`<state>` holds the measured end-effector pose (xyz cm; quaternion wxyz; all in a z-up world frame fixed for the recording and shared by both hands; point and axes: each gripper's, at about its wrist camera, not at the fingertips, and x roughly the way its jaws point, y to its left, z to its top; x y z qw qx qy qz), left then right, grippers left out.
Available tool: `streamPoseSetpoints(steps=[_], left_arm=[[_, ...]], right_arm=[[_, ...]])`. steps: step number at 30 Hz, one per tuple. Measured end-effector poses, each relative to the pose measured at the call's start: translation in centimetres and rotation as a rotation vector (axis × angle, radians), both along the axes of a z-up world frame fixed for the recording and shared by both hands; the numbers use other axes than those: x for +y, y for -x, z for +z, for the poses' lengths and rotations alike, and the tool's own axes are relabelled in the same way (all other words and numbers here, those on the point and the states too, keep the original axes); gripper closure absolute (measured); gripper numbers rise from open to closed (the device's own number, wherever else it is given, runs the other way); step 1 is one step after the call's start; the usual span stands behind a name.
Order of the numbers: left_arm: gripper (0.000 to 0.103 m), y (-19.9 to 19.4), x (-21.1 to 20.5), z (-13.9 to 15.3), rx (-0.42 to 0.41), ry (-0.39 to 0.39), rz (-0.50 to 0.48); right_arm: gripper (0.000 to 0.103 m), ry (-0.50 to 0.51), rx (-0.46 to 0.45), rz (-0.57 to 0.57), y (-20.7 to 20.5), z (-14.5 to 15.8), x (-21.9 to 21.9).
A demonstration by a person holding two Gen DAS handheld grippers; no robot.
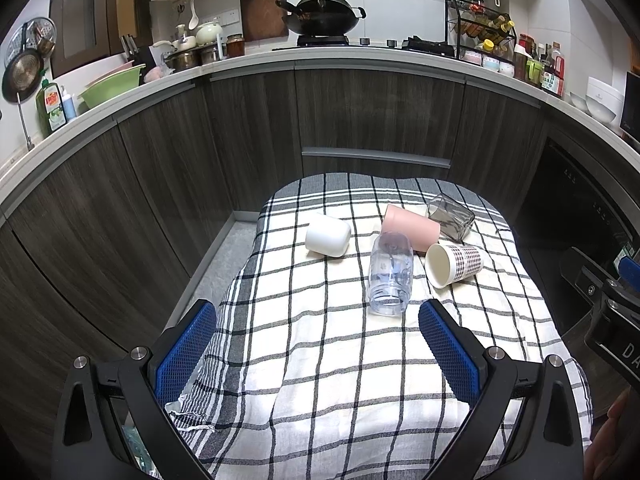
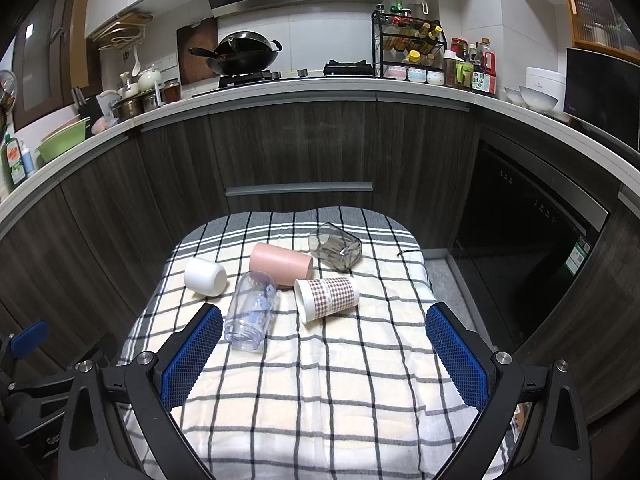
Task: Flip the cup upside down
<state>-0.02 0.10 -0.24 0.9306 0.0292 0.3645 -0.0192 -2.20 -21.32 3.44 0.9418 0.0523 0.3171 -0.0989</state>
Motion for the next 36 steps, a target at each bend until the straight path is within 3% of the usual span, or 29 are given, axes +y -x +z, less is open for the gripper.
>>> streamPoseSetpoints(steps=[19, 36], left_arm=[[0.000, 0.0, 0.0, -0.2, 0.002, -0.004, -0.002], [0.000, -2.6, -3.7, -0.7, -0.007, -0.086, -0.091]], right_arm=[[0.001, -0.003, 0.000, -0.002, 0.0, -0.1, -0.1], [0.001, -0.058, 0.034, -0.078, -1.5, -1.3, -3.8]])
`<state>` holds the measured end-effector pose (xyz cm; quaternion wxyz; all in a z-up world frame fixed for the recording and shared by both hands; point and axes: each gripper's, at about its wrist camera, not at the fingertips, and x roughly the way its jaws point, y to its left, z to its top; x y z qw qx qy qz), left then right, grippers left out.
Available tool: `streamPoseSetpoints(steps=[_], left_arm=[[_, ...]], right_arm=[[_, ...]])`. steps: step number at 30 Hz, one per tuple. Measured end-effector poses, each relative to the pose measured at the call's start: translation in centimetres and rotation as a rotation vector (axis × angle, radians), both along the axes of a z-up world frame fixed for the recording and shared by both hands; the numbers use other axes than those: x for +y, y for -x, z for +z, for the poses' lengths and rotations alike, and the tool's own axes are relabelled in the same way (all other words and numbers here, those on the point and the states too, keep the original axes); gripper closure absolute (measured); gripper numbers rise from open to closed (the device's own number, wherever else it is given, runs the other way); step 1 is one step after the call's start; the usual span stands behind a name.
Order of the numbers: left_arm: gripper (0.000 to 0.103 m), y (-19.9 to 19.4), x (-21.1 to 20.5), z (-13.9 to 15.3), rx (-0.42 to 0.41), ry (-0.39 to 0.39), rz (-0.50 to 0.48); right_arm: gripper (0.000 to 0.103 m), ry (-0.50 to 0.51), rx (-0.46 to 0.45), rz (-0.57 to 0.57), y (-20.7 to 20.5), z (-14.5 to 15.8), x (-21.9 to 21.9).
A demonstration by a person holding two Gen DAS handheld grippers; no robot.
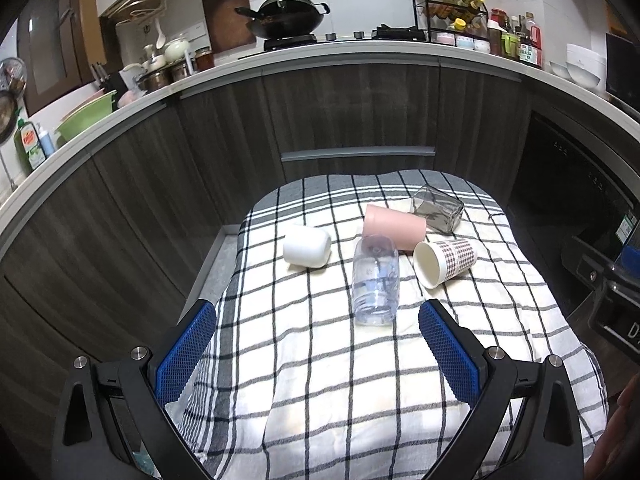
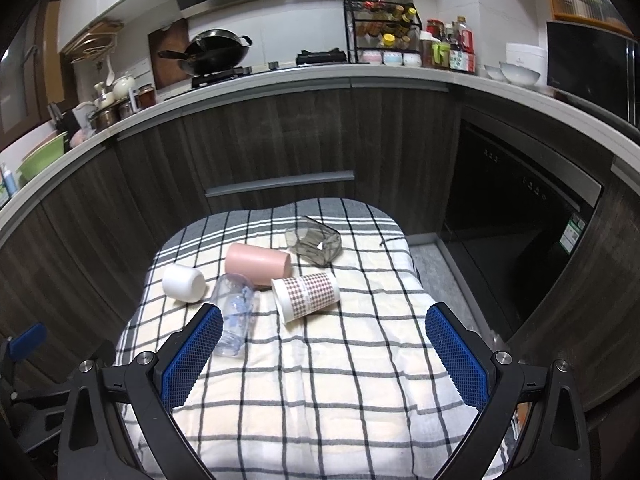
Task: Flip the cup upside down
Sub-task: 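Move the right gripper to the houndstooth paper cup and close on it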
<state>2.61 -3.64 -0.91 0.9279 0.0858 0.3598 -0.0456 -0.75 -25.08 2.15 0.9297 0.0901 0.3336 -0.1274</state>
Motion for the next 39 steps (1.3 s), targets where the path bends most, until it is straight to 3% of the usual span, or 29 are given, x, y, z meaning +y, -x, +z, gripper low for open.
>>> streamPoseSetpoints(steps=[14, 24, 39], left_arm=[[0.000, -3.6, -1.2, -1.0, -0.014, -0.021, 0.002], [0.000, -9.9, -0.8, -0.3, -0.094, -0.007, 0.007], [0.000, -19.0, -0.6, -1.8, -0.097, 0.007, 0.031]], right_arm=[[0.001, -0.132, 0.097, -0.025, -4.4, -3.4, -3.3], [0.001, -0.331, 0.186, -0.086, -11.0, -7.5, -5.0], [0.001, -0.671, 0.379, -0.279, -19.6, -15.0, -7.4]])
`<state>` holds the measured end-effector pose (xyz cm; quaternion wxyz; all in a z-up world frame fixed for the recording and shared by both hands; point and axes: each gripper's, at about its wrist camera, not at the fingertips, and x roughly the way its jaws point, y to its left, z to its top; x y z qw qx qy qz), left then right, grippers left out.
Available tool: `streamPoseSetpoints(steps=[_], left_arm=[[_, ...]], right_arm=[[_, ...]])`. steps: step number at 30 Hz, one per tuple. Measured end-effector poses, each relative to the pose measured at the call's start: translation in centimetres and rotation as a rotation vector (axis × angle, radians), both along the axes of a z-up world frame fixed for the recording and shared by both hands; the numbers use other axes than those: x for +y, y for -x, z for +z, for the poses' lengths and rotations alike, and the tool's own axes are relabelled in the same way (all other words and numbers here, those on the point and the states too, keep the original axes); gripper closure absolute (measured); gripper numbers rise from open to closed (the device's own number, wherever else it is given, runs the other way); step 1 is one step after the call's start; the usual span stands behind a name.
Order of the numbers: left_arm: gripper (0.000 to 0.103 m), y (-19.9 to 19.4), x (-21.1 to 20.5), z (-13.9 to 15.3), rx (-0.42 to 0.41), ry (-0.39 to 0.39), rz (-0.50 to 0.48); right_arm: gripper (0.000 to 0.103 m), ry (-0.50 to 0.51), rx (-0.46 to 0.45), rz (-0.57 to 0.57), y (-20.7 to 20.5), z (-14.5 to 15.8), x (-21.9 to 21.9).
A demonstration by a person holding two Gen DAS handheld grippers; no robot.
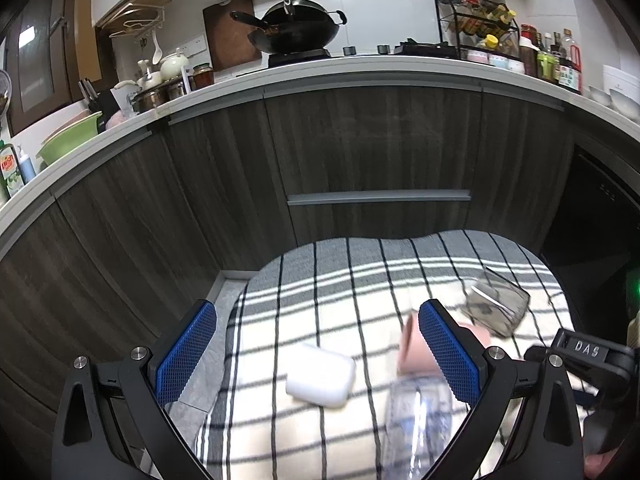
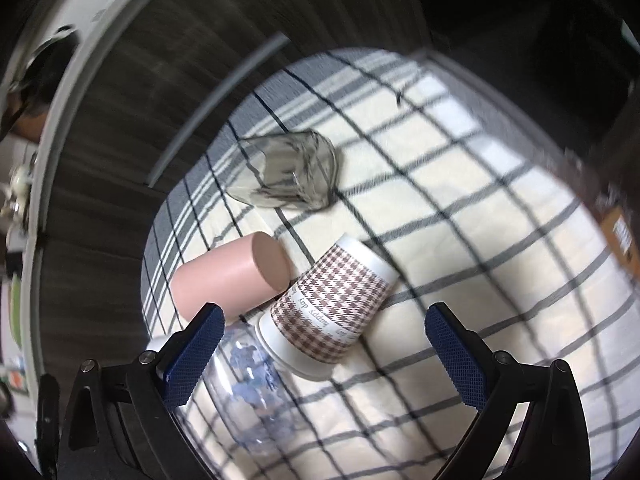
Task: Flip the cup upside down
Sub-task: 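Move the right gripper to the houndstooth paper cup and close on it, then lift the paper cup with the right gripper and turn it rim-down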
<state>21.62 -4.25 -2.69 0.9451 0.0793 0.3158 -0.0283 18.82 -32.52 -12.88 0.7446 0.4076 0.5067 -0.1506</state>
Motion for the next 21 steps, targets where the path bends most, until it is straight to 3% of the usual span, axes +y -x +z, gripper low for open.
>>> streamPoseSetpoints(steps=[6, 14, 21], left_arm=[[0.000, -1.8, 0.7, -0.1, 0.002, 0.004, 0.028], [0.000, -2.0, 0.9, -0.5, 0.012, -0.008, 0.049], [0.000, -0.6, 1.1, 0.1, 0.016, 0.002, 0.039]], right_arm=[[0.005, -0.076, 0.061, -0.069, -1.4, -2.3, 0.3], [0.031, -0.096, 0.098, -0.075, -2.5, -4.8, 1.0], [0.039, -0.068, 0.074, -0.040, -1.9, -3.4, 1.3]])
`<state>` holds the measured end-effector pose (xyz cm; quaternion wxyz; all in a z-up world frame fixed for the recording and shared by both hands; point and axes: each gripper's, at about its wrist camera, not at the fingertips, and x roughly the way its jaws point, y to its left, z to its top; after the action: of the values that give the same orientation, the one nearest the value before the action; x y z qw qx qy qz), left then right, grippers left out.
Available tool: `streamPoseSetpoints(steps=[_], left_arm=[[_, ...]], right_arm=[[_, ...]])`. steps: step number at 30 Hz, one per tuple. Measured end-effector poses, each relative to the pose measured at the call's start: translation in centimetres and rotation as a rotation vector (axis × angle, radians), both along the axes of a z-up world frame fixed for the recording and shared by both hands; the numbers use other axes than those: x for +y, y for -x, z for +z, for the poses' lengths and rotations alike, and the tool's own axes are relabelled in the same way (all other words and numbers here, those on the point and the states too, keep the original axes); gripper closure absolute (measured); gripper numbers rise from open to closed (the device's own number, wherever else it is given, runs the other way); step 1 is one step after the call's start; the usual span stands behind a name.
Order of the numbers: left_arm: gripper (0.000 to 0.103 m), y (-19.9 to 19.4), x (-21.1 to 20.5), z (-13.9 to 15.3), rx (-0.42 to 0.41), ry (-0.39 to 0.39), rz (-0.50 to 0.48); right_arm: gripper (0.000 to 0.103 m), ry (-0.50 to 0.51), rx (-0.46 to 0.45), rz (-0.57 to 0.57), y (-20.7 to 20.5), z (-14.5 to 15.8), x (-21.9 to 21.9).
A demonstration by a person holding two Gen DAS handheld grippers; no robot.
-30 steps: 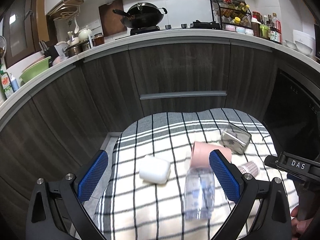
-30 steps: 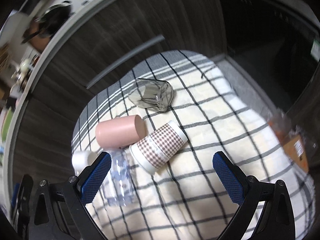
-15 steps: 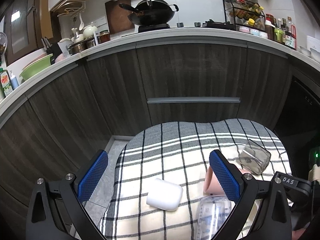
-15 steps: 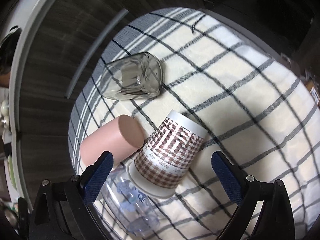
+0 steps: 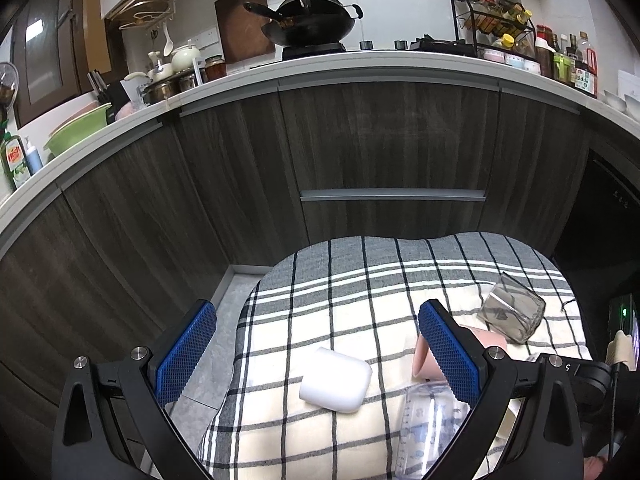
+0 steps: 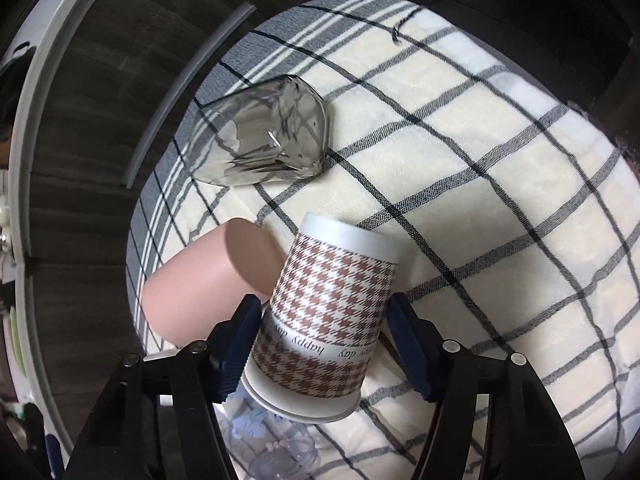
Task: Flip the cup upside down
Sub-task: 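Lift the paper cup with the right gripper and turn it rim-down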
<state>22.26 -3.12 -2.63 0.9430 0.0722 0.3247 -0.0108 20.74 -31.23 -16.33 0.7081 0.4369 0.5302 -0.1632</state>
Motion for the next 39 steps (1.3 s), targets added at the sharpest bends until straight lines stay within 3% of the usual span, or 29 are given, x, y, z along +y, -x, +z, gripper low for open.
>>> streamPoseSetpoints(steps=[5, 10, 17, 26, 32, 39], left_arm=[[0.000, 2.3, 0.1, 1.0, -0.006, 0.007, -0.012], [0.000, 5.5, 1.1, 1.8, -0.001, 0.017, -0.007], [0.000, 11.1, 3.9, 1.2, 0.066, 0.029, 0.027], [0.000, 16.3, 7.5, -0.6, 0.120, 0.024, 0.077], [0.000, 17.1, 9.7, -2.6, 0.166, 0.045, 0.126], [0.000, 17.2, 10.1, -3.8, 0.189, 0.056, 0.135]], right_arm=[[0.040, 0.029, -0.031, 0.058, 0.7, 2.3, 0.5], [0.041, 0.043, -0.048, 0.189, 1.9, 4.5, 1.5], [0.041, 0.064, -0.010, 0.467, 4.8, 6.4, 5.8], [0.041, 0.065, 0.110, 0.795, 8.5, 3.6, 14.8], [0.041, 0.079, 0.175, 0.909, 8.9, 1.2, 18.9], [0.039, 0.101, 0.218, 0.984, 7.6, -0.7, 20.8]])
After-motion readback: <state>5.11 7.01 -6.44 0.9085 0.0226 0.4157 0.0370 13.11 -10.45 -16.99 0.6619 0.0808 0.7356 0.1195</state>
